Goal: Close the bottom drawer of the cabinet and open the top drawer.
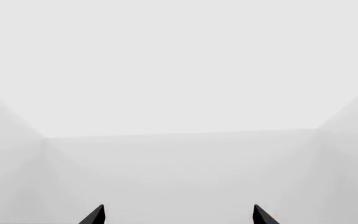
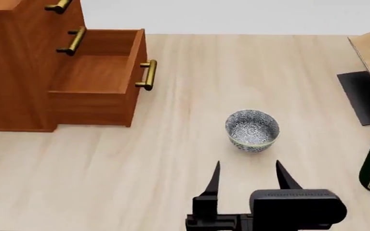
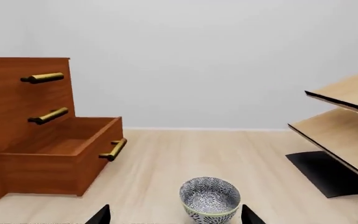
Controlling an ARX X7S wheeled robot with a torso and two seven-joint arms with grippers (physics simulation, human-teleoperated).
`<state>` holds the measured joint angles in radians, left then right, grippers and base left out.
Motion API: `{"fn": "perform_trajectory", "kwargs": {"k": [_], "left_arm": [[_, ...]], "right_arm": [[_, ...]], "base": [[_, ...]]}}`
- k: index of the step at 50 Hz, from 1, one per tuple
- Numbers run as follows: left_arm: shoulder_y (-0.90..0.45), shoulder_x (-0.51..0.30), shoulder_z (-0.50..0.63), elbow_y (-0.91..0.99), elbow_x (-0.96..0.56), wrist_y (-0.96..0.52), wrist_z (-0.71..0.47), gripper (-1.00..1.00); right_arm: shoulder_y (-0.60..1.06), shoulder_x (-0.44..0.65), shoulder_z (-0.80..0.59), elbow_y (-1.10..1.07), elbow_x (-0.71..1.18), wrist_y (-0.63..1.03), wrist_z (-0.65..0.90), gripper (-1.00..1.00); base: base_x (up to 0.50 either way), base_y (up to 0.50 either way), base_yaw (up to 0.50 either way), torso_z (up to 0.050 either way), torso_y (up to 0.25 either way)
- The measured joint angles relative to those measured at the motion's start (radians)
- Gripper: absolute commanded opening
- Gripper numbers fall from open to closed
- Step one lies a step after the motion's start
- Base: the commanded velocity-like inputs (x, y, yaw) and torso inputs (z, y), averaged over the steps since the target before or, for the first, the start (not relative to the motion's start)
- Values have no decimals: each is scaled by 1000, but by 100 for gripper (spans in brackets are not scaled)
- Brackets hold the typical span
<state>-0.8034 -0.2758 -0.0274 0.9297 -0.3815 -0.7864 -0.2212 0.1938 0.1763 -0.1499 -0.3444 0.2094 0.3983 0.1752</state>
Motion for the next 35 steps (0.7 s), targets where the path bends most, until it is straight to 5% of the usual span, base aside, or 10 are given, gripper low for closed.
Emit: {"fn": "perform_trajectory", "kwargs": {"k": [35], "left_arm": [[-2, -18, 12, 10, -21, -3, -27, 100]], "right_arm": [[-7, 17, -14, 10, 23, -19, 11, 100]], "base": [[0, 500, 0, 0, 0]]}}
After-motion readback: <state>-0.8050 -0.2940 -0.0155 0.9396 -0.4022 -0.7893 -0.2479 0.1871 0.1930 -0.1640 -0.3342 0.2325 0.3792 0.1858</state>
